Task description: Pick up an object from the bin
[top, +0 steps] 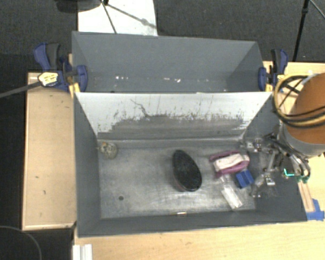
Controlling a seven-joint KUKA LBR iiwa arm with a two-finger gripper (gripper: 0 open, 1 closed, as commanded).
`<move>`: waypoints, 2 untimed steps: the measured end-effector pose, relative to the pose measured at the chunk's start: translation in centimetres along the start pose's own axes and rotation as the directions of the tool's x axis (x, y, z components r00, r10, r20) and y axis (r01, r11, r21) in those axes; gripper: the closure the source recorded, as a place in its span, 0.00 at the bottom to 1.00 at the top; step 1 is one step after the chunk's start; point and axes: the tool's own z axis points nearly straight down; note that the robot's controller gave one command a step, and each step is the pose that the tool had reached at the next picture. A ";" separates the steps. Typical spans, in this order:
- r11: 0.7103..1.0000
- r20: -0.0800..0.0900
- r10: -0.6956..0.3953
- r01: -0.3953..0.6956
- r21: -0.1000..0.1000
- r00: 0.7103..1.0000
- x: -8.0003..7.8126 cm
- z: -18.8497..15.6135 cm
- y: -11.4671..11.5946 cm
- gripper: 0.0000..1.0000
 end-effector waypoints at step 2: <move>0.991 0.007 -0.136 0.136 0.003 0.991 -7.4 12.6 0.0 1.00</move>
Offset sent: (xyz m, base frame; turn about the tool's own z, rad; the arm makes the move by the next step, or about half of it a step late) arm 0.0718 0.0002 -0.1277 -0.1334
